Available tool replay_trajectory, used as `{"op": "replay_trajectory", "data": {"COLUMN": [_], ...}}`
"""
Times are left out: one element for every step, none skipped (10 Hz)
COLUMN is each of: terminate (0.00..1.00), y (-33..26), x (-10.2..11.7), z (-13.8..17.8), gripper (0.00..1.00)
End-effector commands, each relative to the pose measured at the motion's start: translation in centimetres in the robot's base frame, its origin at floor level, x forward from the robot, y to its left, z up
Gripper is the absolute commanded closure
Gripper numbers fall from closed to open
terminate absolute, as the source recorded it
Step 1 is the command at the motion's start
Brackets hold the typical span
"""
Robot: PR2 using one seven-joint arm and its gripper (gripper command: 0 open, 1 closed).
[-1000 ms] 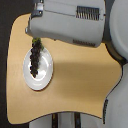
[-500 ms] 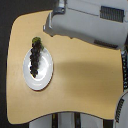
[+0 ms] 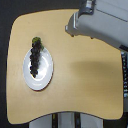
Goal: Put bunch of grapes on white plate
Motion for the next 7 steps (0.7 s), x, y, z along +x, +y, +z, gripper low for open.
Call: {"op": "replay_trajectory", "data": {"terminate": [0.00,0.00,0.00,0.00,0.00,0.00,0.00], "y": [-8.9,-9.7,-10.8,-11.9,-13.8,-14.8,-16.6], "x": [0.3,0.4,0.5,0.6,0.8,0.9,0.7], "z": [-0.9,-0.9,-0.9,-0.9,-0.8,-0.9,-1.1], "gripper": [0.00,0.00,0.00,0.00,0.00,0.00,0.00]}}
